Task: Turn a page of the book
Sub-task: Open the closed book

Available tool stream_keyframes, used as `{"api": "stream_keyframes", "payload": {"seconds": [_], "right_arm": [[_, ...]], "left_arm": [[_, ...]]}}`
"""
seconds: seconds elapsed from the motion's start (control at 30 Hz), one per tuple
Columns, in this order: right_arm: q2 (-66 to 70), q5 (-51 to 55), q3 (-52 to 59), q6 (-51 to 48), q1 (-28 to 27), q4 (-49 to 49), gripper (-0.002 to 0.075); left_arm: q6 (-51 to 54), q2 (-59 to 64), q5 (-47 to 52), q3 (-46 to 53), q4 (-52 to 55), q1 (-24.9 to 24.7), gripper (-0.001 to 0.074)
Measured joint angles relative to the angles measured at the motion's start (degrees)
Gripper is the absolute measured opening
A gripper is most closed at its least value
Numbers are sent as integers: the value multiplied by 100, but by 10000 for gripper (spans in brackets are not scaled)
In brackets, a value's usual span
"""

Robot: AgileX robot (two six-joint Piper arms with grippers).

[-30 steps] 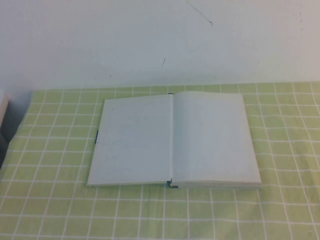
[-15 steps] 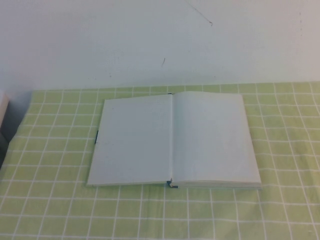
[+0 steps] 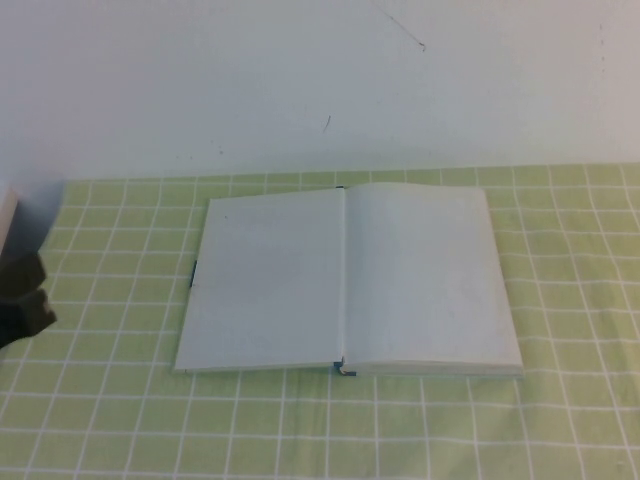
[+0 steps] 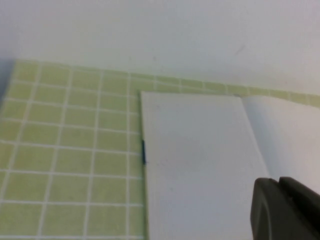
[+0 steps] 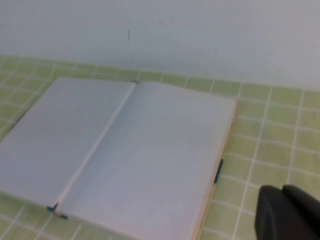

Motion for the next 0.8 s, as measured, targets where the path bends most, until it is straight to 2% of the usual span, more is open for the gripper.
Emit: {"api": "stream_keyframes", "payload": {"seconds": [0.17,0.27,0.37,0.5,0.7,0.8], "right_arm": [[1154,817,-187,-976,0,655,20],[1845,1327,-422,-1464,0,1113,86],[2339,1412,-637,-1759,0,1523,160],[2740,1400,-897,-1908,0,1699,204],[3047,1322,-1023,-2258,0,1752,233],[3202,1322,-1026,-2436,0,1752,318]], "left_arm": [[1460,1239,724,-666,-1623,0,-3],[2849,1946,933,-1015,-3039,0,-3],[3604,2602,1093,-1343,-3773,0,-3],[3853,3391,1140,-1744,-3834,-206,-3],[3719,4259,1036,-2299,-3269,-774,-3],[3607,4575,712,-2409,-3015,-992,-3]]}}
